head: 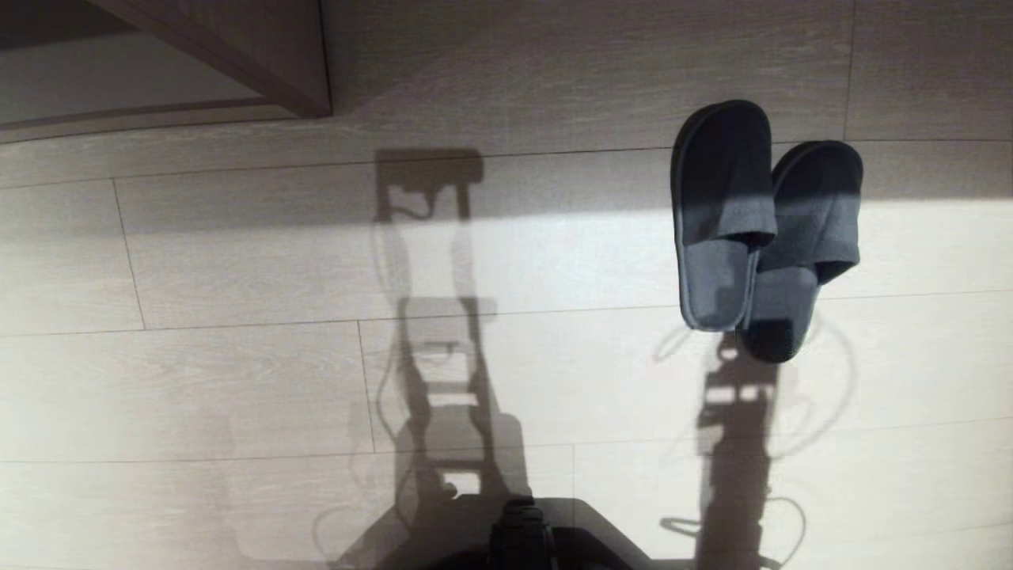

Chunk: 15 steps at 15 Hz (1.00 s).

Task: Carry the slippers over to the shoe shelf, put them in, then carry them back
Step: Pick up the slippers on the floor

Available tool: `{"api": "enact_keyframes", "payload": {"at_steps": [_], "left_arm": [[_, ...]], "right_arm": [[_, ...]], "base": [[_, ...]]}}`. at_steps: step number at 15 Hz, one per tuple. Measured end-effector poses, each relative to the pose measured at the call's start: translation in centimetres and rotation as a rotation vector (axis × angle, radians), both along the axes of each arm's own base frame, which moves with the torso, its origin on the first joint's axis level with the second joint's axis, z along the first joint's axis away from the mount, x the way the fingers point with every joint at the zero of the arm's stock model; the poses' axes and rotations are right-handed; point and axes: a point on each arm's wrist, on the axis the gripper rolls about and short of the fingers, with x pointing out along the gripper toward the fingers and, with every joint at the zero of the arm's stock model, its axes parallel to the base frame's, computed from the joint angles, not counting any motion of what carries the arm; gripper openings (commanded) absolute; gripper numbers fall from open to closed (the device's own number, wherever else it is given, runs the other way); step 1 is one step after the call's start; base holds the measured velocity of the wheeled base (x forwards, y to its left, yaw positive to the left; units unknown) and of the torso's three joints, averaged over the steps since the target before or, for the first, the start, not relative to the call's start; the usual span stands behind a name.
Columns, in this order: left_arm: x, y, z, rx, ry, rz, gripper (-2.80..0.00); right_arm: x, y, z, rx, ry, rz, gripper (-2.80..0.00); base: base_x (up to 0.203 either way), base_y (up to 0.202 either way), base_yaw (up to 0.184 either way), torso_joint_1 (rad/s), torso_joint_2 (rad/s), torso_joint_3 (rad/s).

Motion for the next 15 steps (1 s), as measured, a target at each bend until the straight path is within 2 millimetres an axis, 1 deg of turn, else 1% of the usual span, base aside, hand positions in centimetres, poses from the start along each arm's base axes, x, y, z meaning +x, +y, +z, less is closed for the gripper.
{"api": "enact_keyframes", "payload": {"at_steps": [1, 2, 3, 5, 7, 8, 9, 11, 13, 15], "left_arm": [[0.0, 0.0, 0.0, 0.000, 0.000, -0.001, -2.80], [0.0, 0.0, 0.0, 0.000, 0.000, 0.000, -2.80], [0.0, 0.0, 0.0, 0.000, 0.000, 0.000, -2.80], [0.0, 0.0, 0.0, 0.000, 0.000, 0.000, -2.80], [0.0, 0.0, 0.0, 0.000, 0.000, -0.001, -2.80], [0.0, 0.0, 0.0, 0.000, 0.000, -0.001, -2.80], [0.0, 0.0, 0.0, 0.000, 0.000, -0.001, -2.80], [0.0, 0.0, 0.0, -0.001, 0.000, -0.001, -2.80], [0.0, 0.0, 0.0, -0.001, 0.000, -0.001, -2.80], [0.0, 0.0, 0.0, -0.002, 0.000, -0.001, -2.80]], "right_arm": [[2.7, 0.0, 1.1, -0.004, 0.015, 0.004, -2.80], [5.2, 0.0, 1.6, -0.016, 0.035, 0.006, -2.80], [7.4, 0.1, 1.8, -0.031, 0.049, 0.008, 0.00], [11.3, 0.1, 1.6, -0.060, 0.056, 0.011, 0.00], [13.8, 0.4, 0.7, -0.083, 0.045, 0.030, 0.00], [14.7, 0.7, -0.3, -0.096, 0.067, 0.043, 0.00], [15.4, 0.8, -1.1, -0.112, 0.092, 0.053, 0.00], [16.4, 1.0, -2.2, -0.129, 0.121, 0.062, 0.00], [16.9, 1.1, -2.7, -0.132, 0.136, 0.062, 0.00], [18.1, 1.3, -3.2, -0.137, 0.105, 0.041, 0.00]], "base": [[0.000, 0.000, 0.000, 0.000, 0.00, 0.000], [0.000, 0.000, 0.000, 0.000, 0.00, 0.000], [0.000, 0.000, 0.000, 0.000, 0.00, 0.000], [0.000, 0.000, 0.000, 0.000, 0.00, 0.000], [0.000, 0.000, 0.000, 0.000, 0.00, 0.000], [0.000, 0.000, 0.000, 0.000, 0.00, 0.000], [0.000, 0.000, 0.000, 0.000, 0.00, 0.000], [0.000, 0.000, 0.000, 0.000, 0.00, 0.000], [0.000, 0.000, 0.000, 0.000, 0.00, 0.000], [0.000, 0.000, 0.000, 0.000, 0.00, 0.000]]}}
